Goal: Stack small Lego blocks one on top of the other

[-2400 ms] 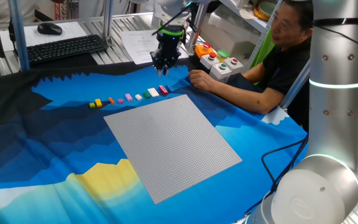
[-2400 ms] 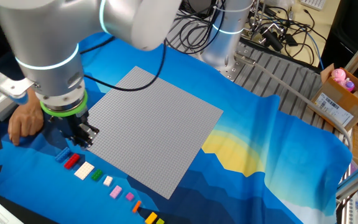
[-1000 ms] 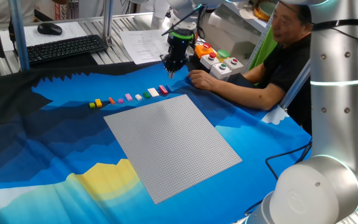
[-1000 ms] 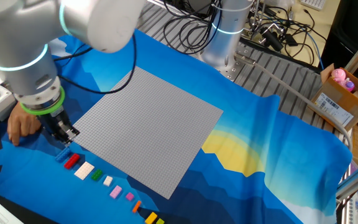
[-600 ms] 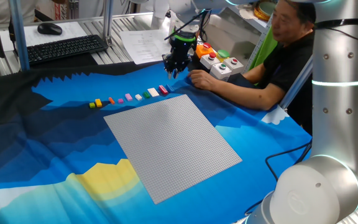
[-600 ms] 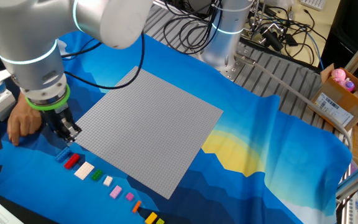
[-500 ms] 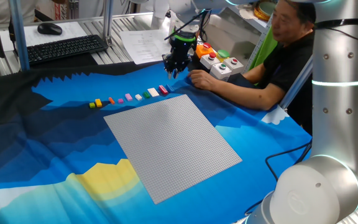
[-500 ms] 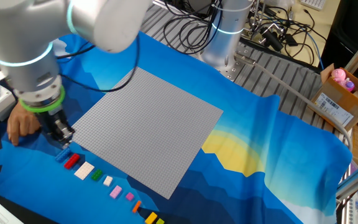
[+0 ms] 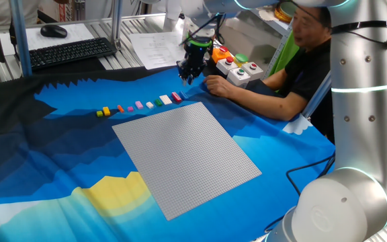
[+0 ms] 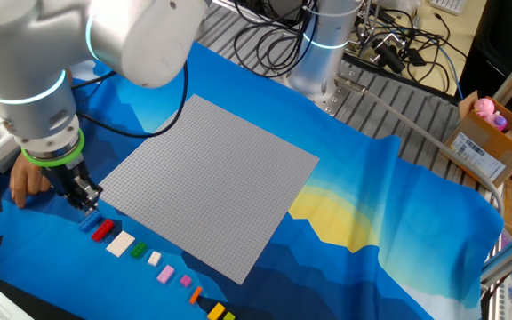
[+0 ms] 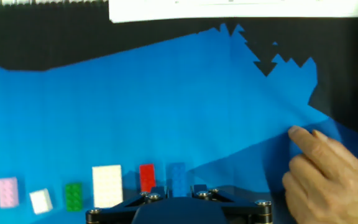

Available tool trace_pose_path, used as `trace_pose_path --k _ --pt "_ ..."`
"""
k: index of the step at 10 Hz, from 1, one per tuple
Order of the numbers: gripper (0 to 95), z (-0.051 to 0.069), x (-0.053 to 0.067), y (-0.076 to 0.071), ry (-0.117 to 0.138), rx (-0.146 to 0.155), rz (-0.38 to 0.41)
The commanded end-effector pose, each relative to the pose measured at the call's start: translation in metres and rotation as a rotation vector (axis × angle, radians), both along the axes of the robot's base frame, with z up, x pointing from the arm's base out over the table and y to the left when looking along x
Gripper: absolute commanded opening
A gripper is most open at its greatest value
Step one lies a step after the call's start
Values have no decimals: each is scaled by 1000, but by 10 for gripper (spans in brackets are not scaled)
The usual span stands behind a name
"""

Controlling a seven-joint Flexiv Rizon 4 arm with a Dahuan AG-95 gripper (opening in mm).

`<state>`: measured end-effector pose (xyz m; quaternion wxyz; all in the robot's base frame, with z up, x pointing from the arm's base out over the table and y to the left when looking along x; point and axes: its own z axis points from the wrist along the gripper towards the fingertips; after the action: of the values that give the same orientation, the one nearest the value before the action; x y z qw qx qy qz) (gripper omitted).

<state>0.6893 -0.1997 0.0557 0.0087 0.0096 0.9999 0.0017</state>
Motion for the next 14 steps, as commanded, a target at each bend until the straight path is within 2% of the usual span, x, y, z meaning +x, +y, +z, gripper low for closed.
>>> trace_pose_path --k 1,2,4,5,6,9,10,14 --pt "190 -6 3 -7 1 8 20" --pt "190 -1 2 -6 13 10 4" --pt "190 -1 2 -6 59 3 -35" --pt "190 -1 2 -6 59 4 -45" --pt "190 -1 2 -6 74 4 -57" --pt "190 -1 2 -6 75 5 -57" --pt "380 -1 2 -6 73 4 -57" --pt "380 -1 2 -6 64 2 -57"
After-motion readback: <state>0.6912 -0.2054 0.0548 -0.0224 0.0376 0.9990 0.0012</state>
